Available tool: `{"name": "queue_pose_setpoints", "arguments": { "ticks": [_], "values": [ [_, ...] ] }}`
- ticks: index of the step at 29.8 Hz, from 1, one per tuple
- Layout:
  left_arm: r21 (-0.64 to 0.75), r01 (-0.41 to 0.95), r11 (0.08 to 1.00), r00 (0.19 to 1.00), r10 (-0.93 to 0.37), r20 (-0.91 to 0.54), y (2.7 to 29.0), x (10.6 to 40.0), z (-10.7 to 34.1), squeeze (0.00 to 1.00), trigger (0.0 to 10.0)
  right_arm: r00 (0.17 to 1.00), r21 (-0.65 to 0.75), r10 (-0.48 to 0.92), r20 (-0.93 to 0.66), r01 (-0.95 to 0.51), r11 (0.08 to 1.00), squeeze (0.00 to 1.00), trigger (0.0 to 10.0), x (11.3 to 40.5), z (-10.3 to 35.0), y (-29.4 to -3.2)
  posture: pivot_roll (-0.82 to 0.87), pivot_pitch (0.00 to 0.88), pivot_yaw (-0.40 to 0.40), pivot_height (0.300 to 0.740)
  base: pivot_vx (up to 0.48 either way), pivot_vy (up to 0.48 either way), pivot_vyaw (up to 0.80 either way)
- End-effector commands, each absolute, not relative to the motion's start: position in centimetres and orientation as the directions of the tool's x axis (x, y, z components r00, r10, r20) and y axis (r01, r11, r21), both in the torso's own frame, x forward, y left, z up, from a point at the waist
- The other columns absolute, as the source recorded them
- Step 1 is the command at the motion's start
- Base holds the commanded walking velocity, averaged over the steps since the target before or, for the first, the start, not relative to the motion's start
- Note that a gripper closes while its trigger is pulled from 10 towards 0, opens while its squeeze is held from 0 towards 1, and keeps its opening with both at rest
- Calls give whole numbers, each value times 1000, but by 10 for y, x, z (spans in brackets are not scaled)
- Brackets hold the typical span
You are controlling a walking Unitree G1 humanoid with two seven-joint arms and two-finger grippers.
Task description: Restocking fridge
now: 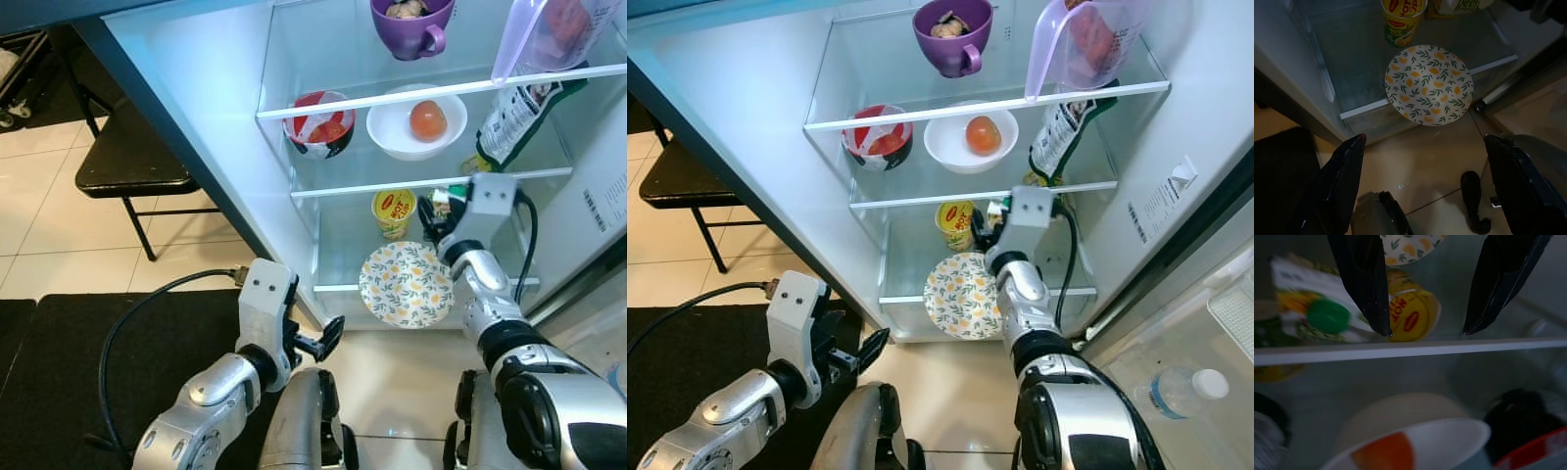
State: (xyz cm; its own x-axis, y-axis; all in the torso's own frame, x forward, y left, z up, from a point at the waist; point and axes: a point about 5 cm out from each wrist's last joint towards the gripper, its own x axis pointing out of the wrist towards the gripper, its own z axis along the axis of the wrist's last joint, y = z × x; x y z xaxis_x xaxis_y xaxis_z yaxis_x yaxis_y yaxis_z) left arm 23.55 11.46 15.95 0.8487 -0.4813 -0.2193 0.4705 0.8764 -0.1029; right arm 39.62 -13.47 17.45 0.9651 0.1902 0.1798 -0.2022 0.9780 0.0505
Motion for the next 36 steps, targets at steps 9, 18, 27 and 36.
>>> {"name": "queue_pose_setpoints", "arguments": {
  "ticks": [9,18,27,36],
  "values": [
    [-118,462,879,848,-476,-233,113,235,151,0,10000,959,-3,214,184,-217,976,0,10000,389,162,-133,101,328,141,598,0,0,0],
    [-121,464,878,848,-479,-227,110,236,151,0,10000,962,-14,227,153,-228,974,0,10000,378,142,-140,92,321,133,598,0,0,0],
    [-114,460,881,847,-473,-241,112,235,144,0,10000,895,-58,447,10,-445,893,0,10000,343,90,-133,84,330,121,598,0,0,0],
    [-51,396,917,855,-389,-342,131,240,117,0,10000,791,-67,575,-209,-599,798,0,10000,304,38,-125,64,335,120,598,0,0,0]
  ]
}}
